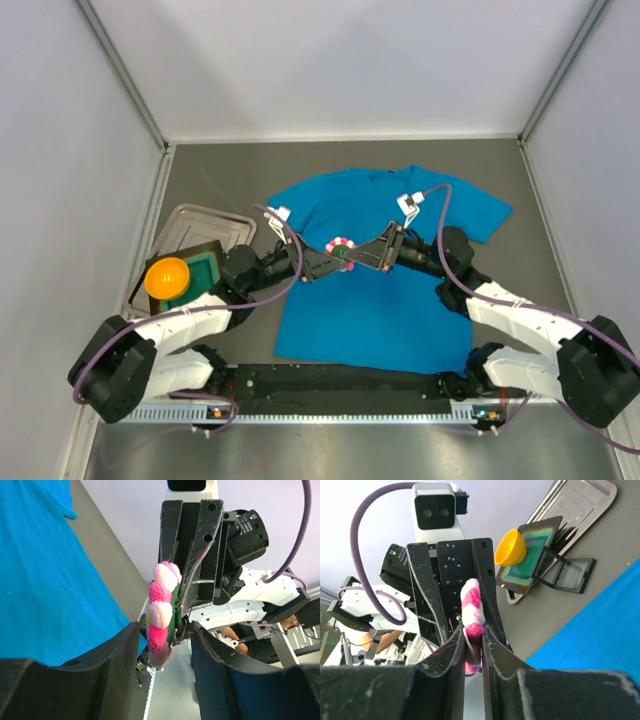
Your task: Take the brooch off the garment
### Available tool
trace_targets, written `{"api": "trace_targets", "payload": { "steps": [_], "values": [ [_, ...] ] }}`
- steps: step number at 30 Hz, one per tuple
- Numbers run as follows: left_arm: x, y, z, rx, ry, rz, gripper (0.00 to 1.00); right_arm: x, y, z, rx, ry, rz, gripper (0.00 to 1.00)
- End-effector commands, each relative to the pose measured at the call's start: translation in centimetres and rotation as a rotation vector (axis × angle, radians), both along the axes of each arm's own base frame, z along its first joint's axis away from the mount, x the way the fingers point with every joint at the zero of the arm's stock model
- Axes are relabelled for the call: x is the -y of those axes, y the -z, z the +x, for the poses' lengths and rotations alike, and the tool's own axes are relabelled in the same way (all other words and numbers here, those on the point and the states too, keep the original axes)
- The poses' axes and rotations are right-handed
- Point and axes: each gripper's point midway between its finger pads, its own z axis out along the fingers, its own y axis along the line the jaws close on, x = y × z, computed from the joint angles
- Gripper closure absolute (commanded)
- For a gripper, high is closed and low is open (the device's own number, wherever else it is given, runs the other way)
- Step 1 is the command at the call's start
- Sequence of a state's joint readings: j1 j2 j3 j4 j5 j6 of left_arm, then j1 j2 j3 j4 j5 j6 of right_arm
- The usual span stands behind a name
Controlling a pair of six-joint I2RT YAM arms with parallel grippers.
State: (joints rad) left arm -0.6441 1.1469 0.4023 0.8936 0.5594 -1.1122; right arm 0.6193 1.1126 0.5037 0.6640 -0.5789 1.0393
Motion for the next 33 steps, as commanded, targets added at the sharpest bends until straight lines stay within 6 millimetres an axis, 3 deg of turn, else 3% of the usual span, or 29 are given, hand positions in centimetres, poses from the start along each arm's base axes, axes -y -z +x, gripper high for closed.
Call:
{"api": "trace_targets", "payload": {
  "steps": [1, 8, 13, 22, 33],
  "values": [
    [0.5, -1.6, 0.0, 0.054, 0.008, -0.017, 0.49, 0.0, -2.4, -0.3, 0.085, 0.004, 0.03, 1.0],
    [0.2, -1.3, 0.3, 0.054, -0.021, 0.006, 0.53, 0.1, -2.6, -0.5, 0.096, 0.005, 0.024, 1.0],
    [0.6, -1.8, 0.3, 0.053, -0.007, -0.007, 0.48, -0.1, -2.7, -0.5, 0.099, 0.007, 0.018, 1.0],
    [0.6, -1.5, 0.2, 0.051, -0.001, -0.003, 0.5, -0.1, -2.8, -0.6, 0.107, -0.003, 0.022, 1.0],
    [0.2, -1.7, -1.6, 0.082, 0.054, -0.038, 0.41, -0.2, -2.9, -0.7, 0.093, -0.01, 0.048, 1.0]
  ]
}}
